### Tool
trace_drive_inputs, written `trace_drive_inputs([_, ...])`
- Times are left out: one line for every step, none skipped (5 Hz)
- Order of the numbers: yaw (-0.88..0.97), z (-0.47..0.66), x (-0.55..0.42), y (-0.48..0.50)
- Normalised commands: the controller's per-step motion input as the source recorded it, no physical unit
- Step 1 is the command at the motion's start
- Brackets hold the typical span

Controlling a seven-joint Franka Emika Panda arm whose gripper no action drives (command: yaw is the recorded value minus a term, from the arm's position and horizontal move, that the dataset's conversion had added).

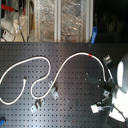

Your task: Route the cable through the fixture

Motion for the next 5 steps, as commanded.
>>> trace_drive_inputs([0.0, 0.0, -0.024, 0.0])
trace_drive_inputs([0.0, -0.02, -0.135, 0.015])
trace_drive_inputs([0.0, 0.01, -0.139, -0.035])
trace_drive_inputs([0.02, 0.0, -0.187, 0.022])
trace_drive_inputs([0.01, 0.05, -0.238, -0.073])
